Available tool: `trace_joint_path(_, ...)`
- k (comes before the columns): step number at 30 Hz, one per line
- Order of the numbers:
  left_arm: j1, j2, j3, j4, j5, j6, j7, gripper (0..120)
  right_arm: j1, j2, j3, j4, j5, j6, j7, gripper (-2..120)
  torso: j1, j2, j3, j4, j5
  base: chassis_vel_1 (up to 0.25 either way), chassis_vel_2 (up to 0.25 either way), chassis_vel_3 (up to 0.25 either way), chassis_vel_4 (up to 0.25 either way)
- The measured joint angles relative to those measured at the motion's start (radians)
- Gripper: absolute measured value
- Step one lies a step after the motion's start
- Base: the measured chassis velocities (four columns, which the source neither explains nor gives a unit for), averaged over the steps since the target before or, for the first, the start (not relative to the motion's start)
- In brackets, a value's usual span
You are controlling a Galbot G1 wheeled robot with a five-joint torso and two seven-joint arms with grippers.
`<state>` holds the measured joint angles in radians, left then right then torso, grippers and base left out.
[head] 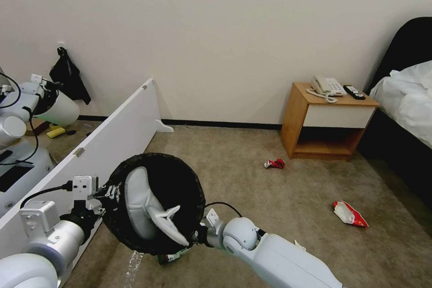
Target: Pick up the trash bin, then pick up the garbage from the floor and place it into the trash bin.
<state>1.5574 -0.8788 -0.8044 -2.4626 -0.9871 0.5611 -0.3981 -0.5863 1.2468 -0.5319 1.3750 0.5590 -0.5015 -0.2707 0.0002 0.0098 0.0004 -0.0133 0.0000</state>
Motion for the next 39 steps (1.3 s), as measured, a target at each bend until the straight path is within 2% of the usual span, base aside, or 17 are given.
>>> trace_joint_path(39, -0.009, 0.000, 0.003, 0.003, -0.004, 0.002, -0.001, 4, 0.033, 0.055, -0.009, -0.189, -0.055, 0.030, -0.028, 100, 0.000, 0.000, 0.000, 0.0001, 0.0000, 0.000, 0.000, 0.000, 0.000)
